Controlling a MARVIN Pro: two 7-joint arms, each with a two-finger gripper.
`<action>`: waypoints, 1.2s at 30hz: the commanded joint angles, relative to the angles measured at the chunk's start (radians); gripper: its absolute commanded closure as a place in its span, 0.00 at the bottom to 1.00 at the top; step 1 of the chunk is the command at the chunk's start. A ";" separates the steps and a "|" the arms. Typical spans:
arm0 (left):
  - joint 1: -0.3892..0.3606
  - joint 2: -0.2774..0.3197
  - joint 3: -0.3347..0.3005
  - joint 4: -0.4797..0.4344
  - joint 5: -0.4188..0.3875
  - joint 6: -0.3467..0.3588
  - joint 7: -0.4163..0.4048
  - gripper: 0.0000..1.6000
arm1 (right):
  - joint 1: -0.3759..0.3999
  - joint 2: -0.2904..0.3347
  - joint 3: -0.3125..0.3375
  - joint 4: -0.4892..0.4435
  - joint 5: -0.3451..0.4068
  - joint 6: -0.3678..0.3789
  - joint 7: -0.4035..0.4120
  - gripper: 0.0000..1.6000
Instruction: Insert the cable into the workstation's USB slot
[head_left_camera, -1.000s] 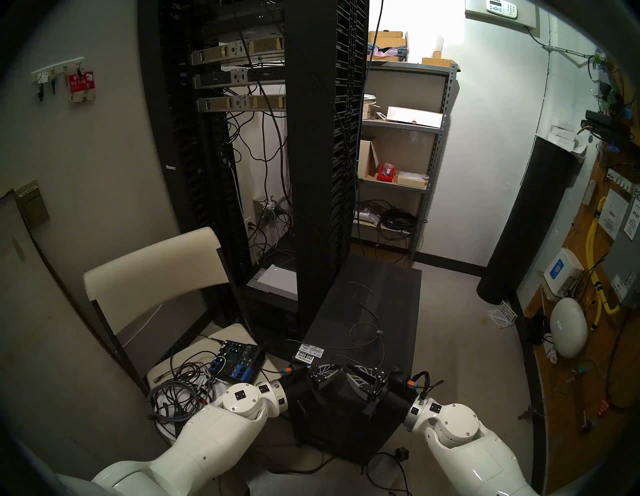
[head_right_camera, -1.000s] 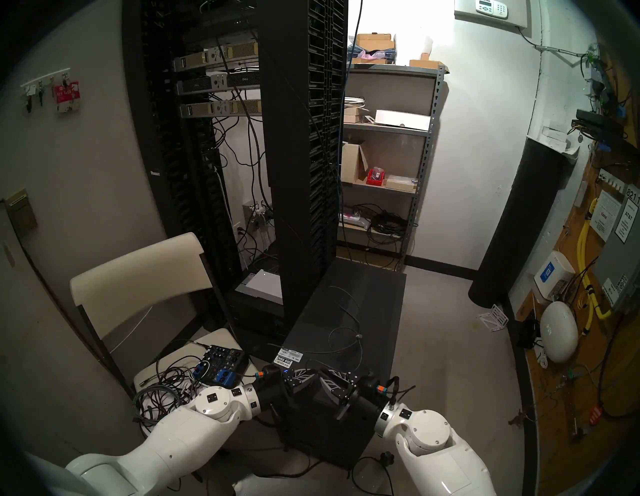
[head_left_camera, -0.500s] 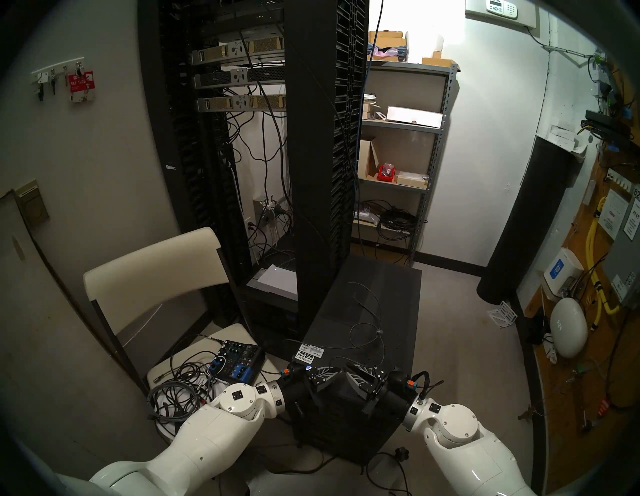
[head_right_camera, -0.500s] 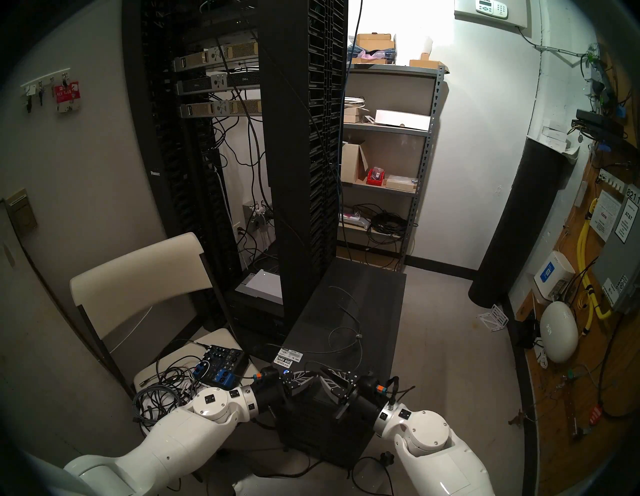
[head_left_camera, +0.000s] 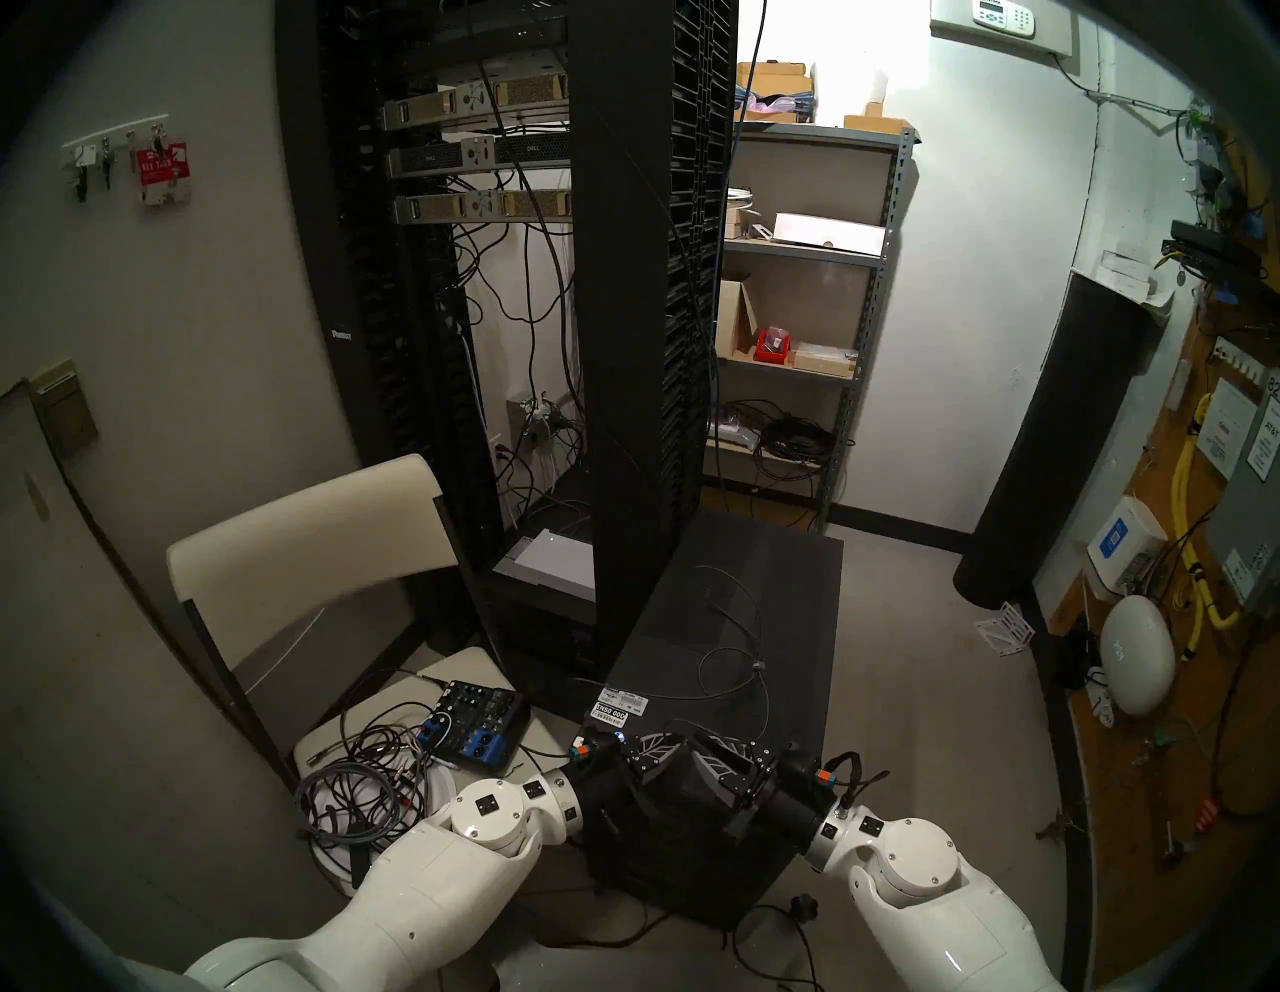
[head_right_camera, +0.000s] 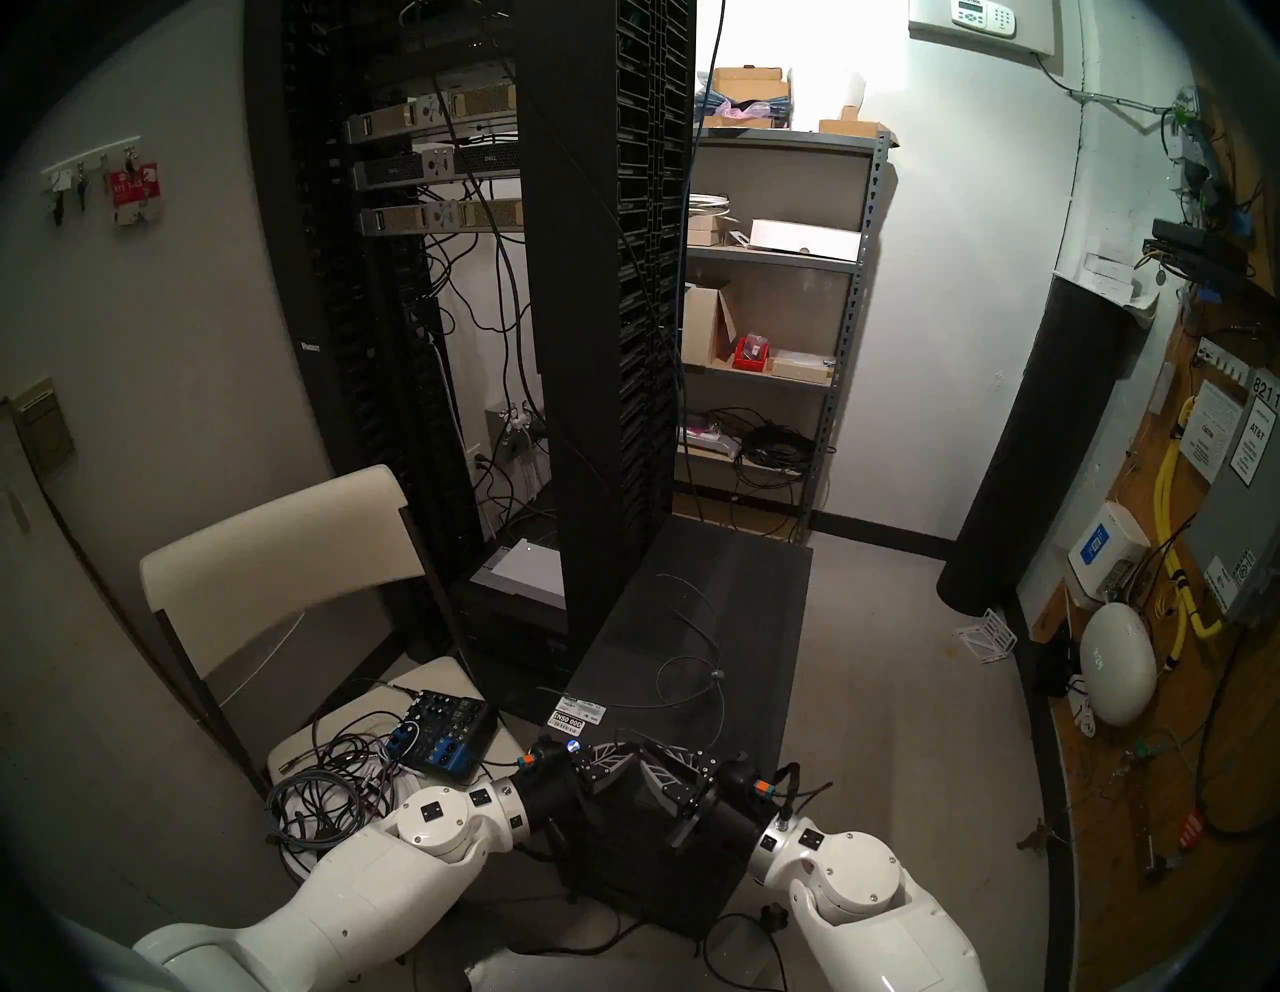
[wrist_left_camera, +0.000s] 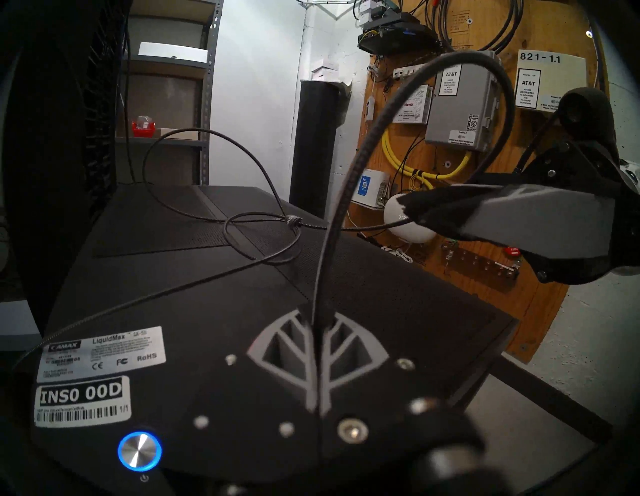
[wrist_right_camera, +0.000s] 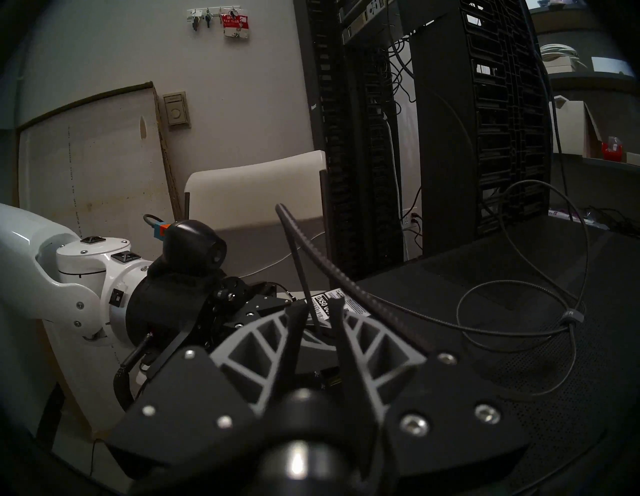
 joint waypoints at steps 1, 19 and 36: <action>0.001 -0.008 0.009 -0.021 0.008 0.032 0.013 1.00 | 0.000 0.000 0.002 -0.028 0.003 -0.009 0.005 0.51; -0.032 -0.018 0.008 0.059 0.020 0.008 0.038 1.00 | 0.007 -0.006 0.013 -0.016 0.008 -0.008 0.027 0.50; -0.020 -0.001 -0.004 0.060 0.014 0.009 0.027 1.00 | 0.014 -0.011 0.024 -0.007 0.007 -0.009 0.039 0.47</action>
